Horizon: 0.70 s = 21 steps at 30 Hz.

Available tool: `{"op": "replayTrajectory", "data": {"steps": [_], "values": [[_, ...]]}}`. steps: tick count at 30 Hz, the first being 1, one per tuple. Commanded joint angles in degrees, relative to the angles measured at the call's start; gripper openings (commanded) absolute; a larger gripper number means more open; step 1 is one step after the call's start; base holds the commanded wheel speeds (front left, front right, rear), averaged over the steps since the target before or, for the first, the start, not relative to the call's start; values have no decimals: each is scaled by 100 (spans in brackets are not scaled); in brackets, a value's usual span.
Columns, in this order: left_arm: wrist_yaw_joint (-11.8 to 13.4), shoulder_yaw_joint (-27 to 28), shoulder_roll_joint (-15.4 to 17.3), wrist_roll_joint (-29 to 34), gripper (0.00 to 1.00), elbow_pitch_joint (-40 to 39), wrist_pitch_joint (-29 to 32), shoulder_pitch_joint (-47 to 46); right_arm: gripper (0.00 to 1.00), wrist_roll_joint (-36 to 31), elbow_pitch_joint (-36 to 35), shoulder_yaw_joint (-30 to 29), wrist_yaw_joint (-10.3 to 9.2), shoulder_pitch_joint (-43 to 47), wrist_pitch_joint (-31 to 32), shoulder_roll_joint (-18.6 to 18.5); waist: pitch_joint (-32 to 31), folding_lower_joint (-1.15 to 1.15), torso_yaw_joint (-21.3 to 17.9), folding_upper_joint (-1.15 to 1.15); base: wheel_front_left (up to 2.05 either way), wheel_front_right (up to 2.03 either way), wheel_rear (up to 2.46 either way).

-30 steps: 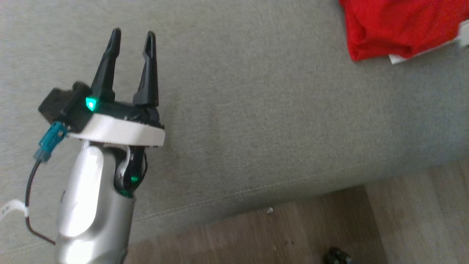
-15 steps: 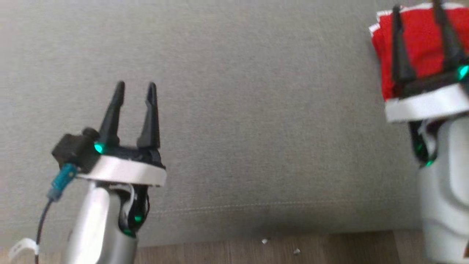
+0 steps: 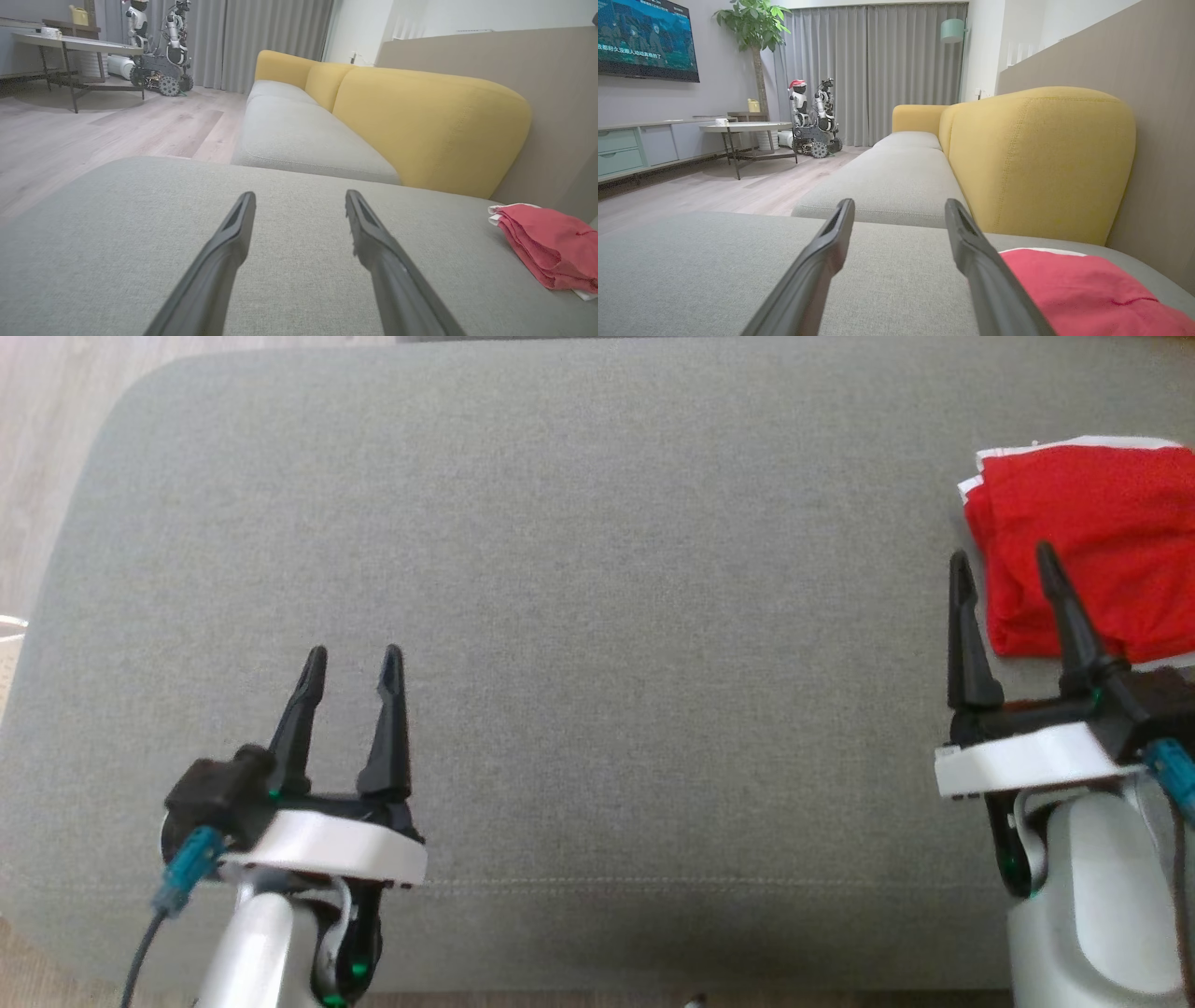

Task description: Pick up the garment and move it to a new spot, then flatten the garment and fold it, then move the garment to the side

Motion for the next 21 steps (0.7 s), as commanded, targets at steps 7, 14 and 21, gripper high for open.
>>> {"op": "replayTrajectory", "data": {"steps": [7,14,21], "values": [[146,307,48,-113,100,-331,-29,51,100,-159,-321,143,10,237,-76,104,-184,1,-6,0,0,0,0],[227,384,48,-193,100,-454,-29,109,100,0,-431,118,10,378,-77,106,-273,1,-25,0,0,0,0],[71,406,48,-420,100,-316,-29,174,100,-55,-419,186,10,403,-78,106,-307,1,-32,0,0,0,0]]}}
